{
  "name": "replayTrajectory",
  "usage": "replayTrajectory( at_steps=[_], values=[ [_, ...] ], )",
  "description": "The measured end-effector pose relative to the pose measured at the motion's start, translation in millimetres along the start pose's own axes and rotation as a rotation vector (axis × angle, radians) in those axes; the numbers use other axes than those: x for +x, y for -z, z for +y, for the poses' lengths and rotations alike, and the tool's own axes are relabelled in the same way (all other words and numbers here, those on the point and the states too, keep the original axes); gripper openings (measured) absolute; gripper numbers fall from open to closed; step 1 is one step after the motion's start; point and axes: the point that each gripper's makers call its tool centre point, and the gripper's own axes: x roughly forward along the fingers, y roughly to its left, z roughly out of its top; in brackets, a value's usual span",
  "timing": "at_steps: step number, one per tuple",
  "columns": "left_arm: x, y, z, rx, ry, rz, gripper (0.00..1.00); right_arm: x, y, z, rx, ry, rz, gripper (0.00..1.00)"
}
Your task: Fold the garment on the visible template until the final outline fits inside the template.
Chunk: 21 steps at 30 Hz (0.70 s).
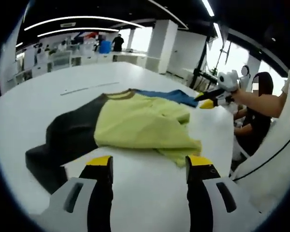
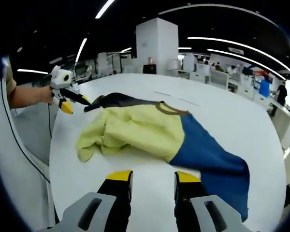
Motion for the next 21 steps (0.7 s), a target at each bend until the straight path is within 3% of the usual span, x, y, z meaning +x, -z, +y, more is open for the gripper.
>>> replayTrajectory(
  at_steps=[21],
  values=[
    [19.3,22.1,-23.8,0.034,0.079,0.065,0.51,22.4,15.4,38.2,-0.058,-0.106,0.058,0.26]
  ],
)
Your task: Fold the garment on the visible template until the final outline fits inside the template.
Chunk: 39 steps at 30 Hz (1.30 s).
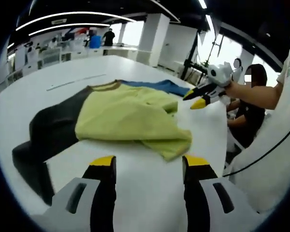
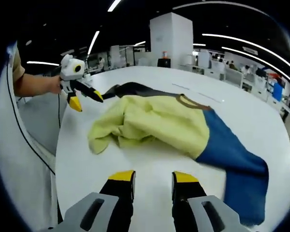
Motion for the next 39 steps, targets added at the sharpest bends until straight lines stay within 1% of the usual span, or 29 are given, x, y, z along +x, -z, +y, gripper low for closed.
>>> replayTrajectory(
  at_steps=[7,15,20,31,35,39],
  values=[
    [11.5,5.0,-7.6,-0.005,0.028,0.016,0.49,8.8,-2.5,8.6,-0.019,-0.023,0.003,0.24],
    [22.9,10.1,-21.1,0.027,0.052,0.047,0.48,17.7,-5.1,19.2,-0.042,-0.049,0.006,0.22],
    [29.6,16.2,-21.9,0.038,0.065,0.067,0.46,22.2,-5.5,22.1,-0.061,-0.057,0.011,0.22],
    [37.9,15.1,-28.6,0.041,0.078,0.069,0.42,34.0,-12.5,35.4,-0.094,-0.089,0.008,0.20],
    [42.2,15.7,-32.3,0.055,0.083,0.077,0.40,39.6,-14.7,42.2,-0.113,-0.105,0.014,0.19],
    [45.5,15.7,-33.7,0.046,0.083,0.072,0.38,45.6,-15.7,47.6,-0.130,-0.119,0.020,0.18]
  ],
)
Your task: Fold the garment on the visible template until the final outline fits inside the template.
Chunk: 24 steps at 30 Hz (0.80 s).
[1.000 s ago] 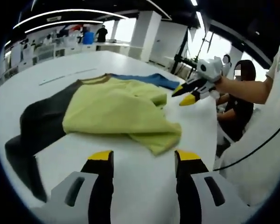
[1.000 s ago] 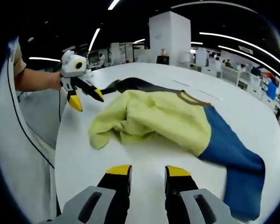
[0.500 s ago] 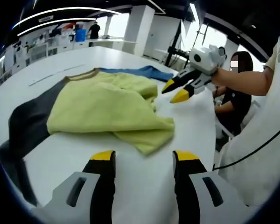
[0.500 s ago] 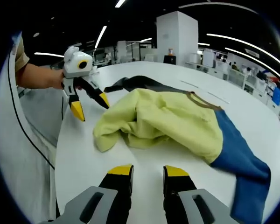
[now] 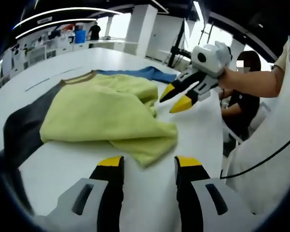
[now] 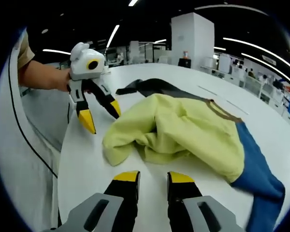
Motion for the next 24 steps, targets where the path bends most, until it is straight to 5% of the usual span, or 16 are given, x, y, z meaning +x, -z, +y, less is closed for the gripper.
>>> replayTrajectory(
  at_steps=[24],
  values=[
    [8.1,2.0,-2.2,0.020,-0.005,0.020,0.27,23.9,-15.5,3.8,-0.085,-0.002,0.008,0.12]
  ],
)
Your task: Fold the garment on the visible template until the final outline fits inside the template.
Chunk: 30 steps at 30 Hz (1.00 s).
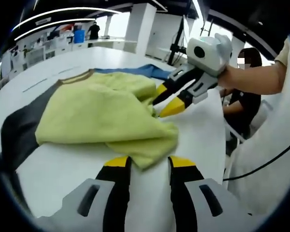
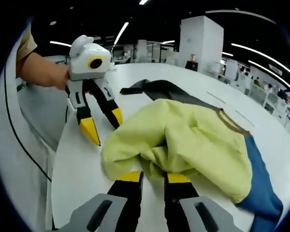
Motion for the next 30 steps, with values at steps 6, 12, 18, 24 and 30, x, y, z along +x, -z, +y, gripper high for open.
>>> replayTrajectory(
  at_steps=[6,12,18,24,30],
  values=[
    [0.6,0.7,1.9,-0.001,-0.007,0.009,0.19,3.9,5.8,-0.2,-0.029,0.001,0.029,0.07],
    [1.3,3.0,1.1,-0.012,0.004,0.024,0.09,4.4,6.1,-1.8,-0.033,0.003,0.028,0.03],
    [1.2,3.1,0.7,-0.011,0.005,0.024,0.05,1.9,8.0,-3.0,-0.028,0.008,0.033,0.00],
    [-3.8,-4.5,2.1,-0.025,0.003,-0.005,0.02,-6.9,6.6,-2.9,-0.005,0.008,0.025,0.00],
    [-14.1,-9.1,4.5,-0.047,-0.008,-0.040,0.01,-22.6,4.8,-6.8,0.007,0.025,0.007,0.00]
  ],
)
